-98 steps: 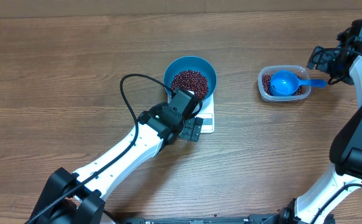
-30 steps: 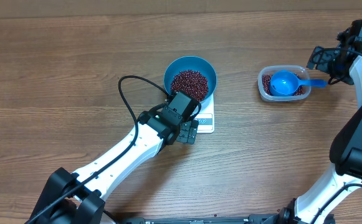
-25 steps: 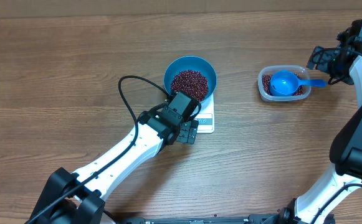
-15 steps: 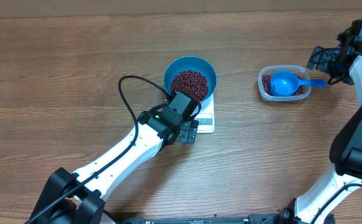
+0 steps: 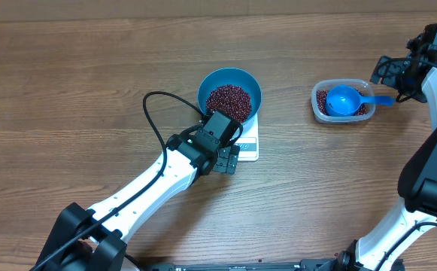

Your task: Scoop item into bowl and weigh 150g on scale

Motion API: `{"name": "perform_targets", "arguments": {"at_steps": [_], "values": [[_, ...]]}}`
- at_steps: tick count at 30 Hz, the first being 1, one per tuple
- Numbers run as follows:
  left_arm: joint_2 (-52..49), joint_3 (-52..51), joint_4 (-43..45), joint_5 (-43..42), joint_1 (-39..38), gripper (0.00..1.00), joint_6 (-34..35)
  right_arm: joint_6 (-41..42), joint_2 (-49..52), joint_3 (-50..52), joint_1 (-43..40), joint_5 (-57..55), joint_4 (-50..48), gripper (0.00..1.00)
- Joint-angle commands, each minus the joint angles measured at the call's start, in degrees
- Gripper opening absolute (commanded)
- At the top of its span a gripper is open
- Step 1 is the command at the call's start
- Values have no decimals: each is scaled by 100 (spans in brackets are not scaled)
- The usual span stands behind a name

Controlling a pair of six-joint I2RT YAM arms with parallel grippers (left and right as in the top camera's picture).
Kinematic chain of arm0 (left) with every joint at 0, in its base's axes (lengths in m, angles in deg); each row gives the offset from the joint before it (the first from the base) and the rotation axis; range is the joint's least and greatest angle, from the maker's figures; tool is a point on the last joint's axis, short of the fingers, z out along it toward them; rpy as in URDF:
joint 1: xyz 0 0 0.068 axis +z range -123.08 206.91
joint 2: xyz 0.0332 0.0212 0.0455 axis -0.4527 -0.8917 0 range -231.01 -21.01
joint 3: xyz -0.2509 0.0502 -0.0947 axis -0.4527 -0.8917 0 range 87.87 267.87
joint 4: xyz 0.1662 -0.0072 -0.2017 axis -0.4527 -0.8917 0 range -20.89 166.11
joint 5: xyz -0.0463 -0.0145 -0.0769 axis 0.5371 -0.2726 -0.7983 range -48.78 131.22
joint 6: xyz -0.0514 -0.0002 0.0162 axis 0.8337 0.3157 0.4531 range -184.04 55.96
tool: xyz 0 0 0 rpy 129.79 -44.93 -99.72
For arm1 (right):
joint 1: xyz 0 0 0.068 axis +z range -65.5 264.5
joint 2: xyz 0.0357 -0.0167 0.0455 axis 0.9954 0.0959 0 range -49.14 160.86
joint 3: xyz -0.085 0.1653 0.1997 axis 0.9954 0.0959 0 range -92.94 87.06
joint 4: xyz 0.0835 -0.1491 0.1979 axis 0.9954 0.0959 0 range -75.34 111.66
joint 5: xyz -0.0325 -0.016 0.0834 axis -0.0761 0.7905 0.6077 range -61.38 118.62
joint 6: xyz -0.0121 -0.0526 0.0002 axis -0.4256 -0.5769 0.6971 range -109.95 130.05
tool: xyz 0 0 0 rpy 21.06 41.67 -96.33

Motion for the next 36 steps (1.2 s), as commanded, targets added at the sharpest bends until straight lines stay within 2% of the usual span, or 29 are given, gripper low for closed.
{"name": "perform_targets", "arguments": {"at_steps": [1,15,30,36], "values": [[-20,46,7,81,24,99,140,46,-83,46,-7,-33,-39,100],[-20,46,2,81,24,100,140,46,-461,46,348,-35,-37,100],[-20,46,4,83,24,100,140,44,-1725,46,2164,-35,-37,100],[-20,46,7,81,24,100,140,44,-2031,46,2618,-33,-35,100]]}}
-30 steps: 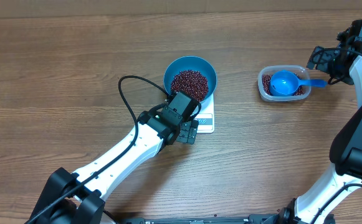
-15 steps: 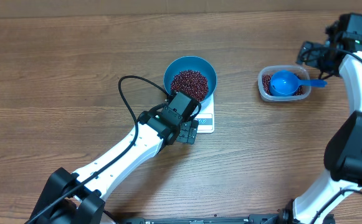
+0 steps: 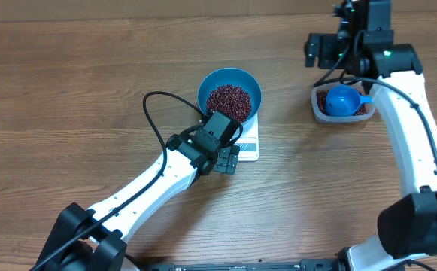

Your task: Scoop item into bowl and weigh 150g on scale

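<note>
A blue bowl (image 3: 229, 98) heaped with dark red beans stands on the small white scale (image 3: 249, 145). My left gripper (image 3: 228, 159) rests at the scale's front left corner, just below the bowl; its fingers are too dark and small to read. At the right, a clear container (image 3: 320, 105) holds more beans and the blue scoop (image 3: 343, 100), whose handle points right under my right arm. My right gripper (image 3: 314, 50) hovers up and left of the container, apart from the scoop, its jaws spread with nothing between them.
The left arm's black cable (image 3: 152, 120) loops over the wooden table (image 3: 68, 75) left of the bowl. The right arm (image 3: 410, 128) reaches from the lower right up across the container's right side.
My right arm has moved from the far right edge, beside the scoop's handle, to above and left of the container. The scoop still lies in the container. The left arm, bowl and scale are unchanged.
</note>
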Motion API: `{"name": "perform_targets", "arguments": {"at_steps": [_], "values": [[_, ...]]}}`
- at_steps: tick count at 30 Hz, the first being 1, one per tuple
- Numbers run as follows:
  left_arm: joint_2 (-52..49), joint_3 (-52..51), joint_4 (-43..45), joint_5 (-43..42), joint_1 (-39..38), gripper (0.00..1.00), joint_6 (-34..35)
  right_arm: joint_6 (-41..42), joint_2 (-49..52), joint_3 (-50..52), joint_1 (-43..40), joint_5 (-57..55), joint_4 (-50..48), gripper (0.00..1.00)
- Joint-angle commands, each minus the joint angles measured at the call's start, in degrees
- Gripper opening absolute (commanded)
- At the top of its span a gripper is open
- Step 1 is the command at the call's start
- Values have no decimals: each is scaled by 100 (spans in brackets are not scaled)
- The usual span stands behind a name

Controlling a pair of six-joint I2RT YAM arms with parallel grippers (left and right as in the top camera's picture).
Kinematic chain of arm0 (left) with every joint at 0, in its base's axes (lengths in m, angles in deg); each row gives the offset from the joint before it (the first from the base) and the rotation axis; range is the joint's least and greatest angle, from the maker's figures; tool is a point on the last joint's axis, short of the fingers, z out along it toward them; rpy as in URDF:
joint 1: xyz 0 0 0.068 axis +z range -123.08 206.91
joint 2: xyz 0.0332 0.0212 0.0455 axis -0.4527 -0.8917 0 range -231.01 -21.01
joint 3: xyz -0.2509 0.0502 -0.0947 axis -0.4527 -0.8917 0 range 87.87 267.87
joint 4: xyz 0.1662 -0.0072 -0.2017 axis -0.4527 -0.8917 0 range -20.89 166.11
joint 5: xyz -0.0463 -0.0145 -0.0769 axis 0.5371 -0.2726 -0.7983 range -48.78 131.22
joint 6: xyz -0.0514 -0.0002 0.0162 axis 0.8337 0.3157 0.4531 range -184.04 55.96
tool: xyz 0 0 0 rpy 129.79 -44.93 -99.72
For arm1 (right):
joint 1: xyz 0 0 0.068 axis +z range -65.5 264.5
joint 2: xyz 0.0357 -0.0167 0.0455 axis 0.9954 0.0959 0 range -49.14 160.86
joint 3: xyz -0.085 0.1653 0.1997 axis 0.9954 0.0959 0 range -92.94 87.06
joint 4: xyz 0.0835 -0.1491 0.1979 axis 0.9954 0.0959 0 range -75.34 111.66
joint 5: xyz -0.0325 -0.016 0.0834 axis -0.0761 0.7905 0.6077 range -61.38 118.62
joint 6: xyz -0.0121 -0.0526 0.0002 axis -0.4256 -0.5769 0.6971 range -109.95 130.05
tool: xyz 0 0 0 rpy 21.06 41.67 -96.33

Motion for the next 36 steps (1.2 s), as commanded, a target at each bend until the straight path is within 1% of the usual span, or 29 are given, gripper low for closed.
{"name": "perform_targets", "arguments": {"at_steps": [1,36], "values": [[-20,46,7,81,24,100,140,42,-304,4,142,-15,-35,100],[-20,46,94,79,24,100,142,42,-369,4,197,-17,-35,100]]}}
